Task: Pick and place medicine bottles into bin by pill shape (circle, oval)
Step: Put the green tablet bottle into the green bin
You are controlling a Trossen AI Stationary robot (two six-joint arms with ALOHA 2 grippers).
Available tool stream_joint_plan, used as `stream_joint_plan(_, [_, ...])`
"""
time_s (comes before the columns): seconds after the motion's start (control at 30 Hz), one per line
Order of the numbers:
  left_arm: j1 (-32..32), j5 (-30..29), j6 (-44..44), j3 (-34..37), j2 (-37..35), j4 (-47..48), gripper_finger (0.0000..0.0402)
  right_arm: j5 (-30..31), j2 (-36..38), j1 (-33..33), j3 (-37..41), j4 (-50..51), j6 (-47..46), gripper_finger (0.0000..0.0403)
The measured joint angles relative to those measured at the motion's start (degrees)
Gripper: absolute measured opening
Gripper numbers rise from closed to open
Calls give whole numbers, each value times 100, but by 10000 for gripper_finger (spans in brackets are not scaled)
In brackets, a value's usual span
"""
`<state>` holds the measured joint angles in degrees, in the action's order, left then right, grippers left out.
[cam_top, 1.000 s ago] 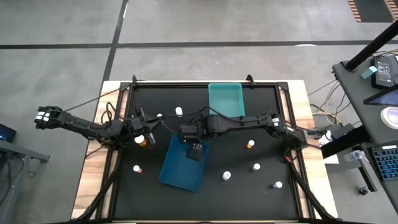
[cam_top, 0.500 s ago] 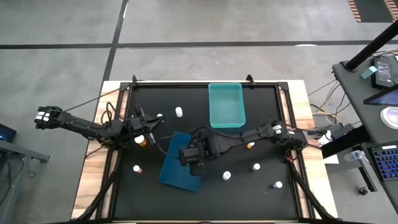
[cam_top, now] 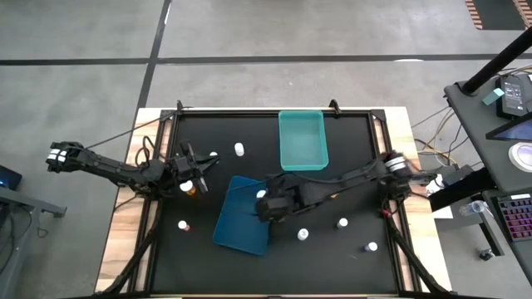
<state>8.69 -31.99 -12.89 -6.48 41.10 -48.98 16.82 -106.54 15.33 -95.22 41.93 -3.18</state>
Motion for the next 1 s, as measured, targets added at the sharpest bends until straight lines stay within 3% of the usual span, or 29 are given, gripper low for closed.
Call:
stream_joint_plan(0.2, [1,4,661,4,155,29,0,-8,1306,-60,2101,-2457,749,235])
stream_joint_plan(0.5, [-9,-87,1984,5,662,19,0,-31,2858,-397,4380,-5203,1577,238])
stream_joint_plan(0.63, [-97,-635,3098,-45,901,207,0,-28,3484,-635,5146,-5701,1779,239])
stream_joint_plan(0.87, [-504,-557,3902,-489,1214,1040,0,-88,4579,-1284,6018,-5819,2034,235])
stream_joint_plan(1.0, [-846,-197,4140,-965,1313,2103,0,-473,5121,-1649,6349,-5894,1901,233])
